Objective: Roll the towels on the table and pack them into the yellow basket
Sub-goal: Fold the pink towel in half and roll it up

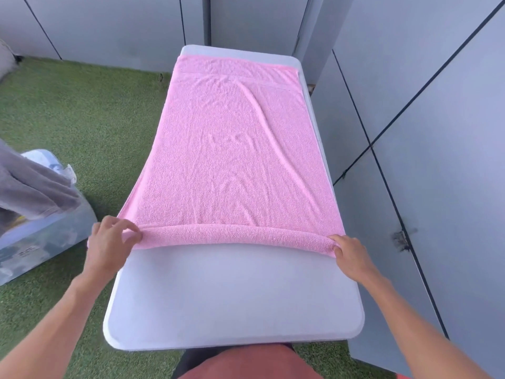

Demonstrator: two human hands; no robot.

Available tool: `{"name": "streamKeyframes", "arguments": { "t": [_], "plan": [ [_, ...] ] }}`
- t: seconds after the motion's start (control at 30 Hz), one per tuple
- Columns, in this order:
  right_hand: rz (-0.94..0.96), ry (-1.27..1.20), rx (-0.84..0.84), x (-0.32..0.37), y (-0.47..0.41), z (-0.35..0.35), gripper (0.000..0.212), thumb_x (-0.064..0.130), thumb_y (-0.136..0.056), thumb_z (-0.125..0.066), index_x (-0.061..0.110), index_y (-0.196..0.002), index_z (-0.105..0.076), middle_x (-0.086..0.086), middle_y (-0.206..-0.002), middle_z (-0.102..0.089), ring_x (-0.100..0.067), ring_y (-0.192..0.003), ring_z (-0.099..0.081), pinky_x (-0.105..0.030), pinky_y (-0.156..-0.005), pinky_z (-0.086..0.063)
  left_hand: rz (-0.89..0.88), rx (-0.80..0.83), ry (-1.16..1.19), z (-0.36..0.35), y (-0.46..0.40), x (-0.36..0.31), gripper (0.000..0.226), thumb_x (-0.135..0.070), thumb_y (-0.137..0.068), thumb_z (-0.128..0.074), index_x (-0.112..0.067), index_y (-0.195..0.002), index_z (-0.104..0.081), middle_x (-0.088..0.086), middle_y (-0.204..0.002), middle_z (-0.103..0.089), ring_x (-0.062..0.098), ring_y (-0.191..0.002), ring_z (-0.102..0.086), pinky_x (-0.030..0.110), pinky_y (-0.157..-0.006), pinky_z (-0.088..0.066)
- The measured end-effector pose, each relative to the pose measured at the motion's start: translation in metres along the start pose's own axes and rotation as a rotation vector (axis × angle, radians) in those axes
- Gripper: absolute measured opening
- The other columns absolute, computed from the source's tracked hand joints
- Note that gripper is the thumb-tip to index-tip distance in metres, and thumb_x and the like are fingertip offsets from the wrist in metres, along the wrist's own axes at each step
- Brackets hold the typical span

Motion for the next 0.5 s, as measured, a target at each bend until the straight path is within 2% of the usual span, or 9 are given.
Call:
{"name": "streamKeyframes", "arguments": {
  "t": [0.03,0.1,0.17,0.23,0.37,0.43,0.5],
  "plan": [
    [0.000,-0.004,-0.006,0.000,0.000,0.000,0.041,0.008,-0.094,-0.040,0.020,-0.131,-0.053,-0.005,-0.124,-0.060,-0.030,-0.115,-0.049,-0.048,-0.099,-0.040,-0.050,-0.090,-0.091,0.004,0.011,-0.009,0.008,-0.015,-0.081,-0.074,-0.015,-0.088,-0.071,0.011,-0.097,-0.058,0.036,-0.092,-0.051,0.048,-0.079,-0.040],
    [-0.004,-0.003,-0.021,0.000,0.001,0.000,0.041,0.008,-0.094,-0.039,0.020,-0.131,-0.053,-0.006,-0.122,-0.060,-0.031,-0.114,-0.050,-0.049,-0.098,-0.040,-0.148,-0.127,-0.139,-0.006,0.028,-0.020,0.018,-0.006,-0.079,-0.074,-0.009,-0.095,-0.071,0.014,-0.098,-0.060,0.039,-0.090,-0.052,0.053,-0.078,-0.043],
    [-0.012,0.009,-0.042,0.001,0.003,0.000,0.042,0.008,-0.094,-0.039,0.021,-0.132,-0.052,-0.006,-0.121,-0.061,-0.030,-0.111,-0.050,-0.048,-0.097,-0.040,-0.237,-0.077,-0.133,-0.019,0.033,-0.025,0.041,-0.003,-0.074,-0.077,-0.003,-0.112,-0.064,0.018,-0.110,-0.060,0.043,-0.100,-0.053,0.054,-0.088,-0.046],
    [-0.020,0.024,-0.053,0.002,0.004,0.001,0.042,0.008,-0.095,-0.039,0.021,-0.132,-0.052,-0.005,-0.121,-0.060,-0.030,-0.111,-0.049,-0.048,-0.097,-0.039,-0.232,0.005,-0.112,-0.027,0.031,-0.025,0.053,0.002,-0.072,-0.076,0.000,-0.122,-0.057,0.020,-0.118,-0.057,0.043,-0.108,-0.051,0.055,-0.092,-0.046],
    [-0.025,0.014,-0.034,0.002,0.004,0.001,0.042,0.009,-0.095,-0.038,0.020,-0.133,-0.051,-0.005,-0.123,-0.059,-0.030,-0.113,-0.048,-0.048,-0.098,-0.038,-0.112,0.103,-0.165,-0.027,0.007,-0.017,0.035,0.007,-0.081,-0.063,-0.003,-0.114,-0.061,0.016,-0.110,-0.062,0.041,-0.105,-0.054,0.054,-0.083,-0.049],
    [-0.011,0.015,-0.017,0.001,0.004,0.001,0.042,0.009,-0.095,-0.038,0.020,-0.134,-0.051,-0.005,-0.126,-0.058,-0.030,-0.115,-0.048,-0.046,-0.100,-0.038,-0.091,0.231,-0.182,-0.029,-0.010,-0.017,0.031,0.003,-0.087,-0.057,-0.005,-0.116,-0.062,0.016,-0.113,-0.063,0.038,-0.108,-0.055,0.049,-0.090,-0.045],
    [-0.005,0.010,0.029,-0.003,0.000,0.000,0.041,0.010,-0.095,-0.040,0.019,-0.133,-0.052,-0.005,-0.130,-0.058,-0.030,-0.119,-0.049,-0.045,-0.101,-0.038,-0.022,0.514,-0.195,-0.039,-0.018,-0.010,0.036,-0.005,-0.093,-0.053,-0.008,-0.128,-0.057,0.013,-0.129,-0.058,0.031,-0.120,-0.052,0.037,-0.101,-0.040]
  ]
}}
Point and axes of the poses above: each hand's wrist, its own y-axis away from the middle knuckle, its own z-axis out of the back of the hand, x = y × z, the point moved 10 cm from there along -y, towards the middle knuckle
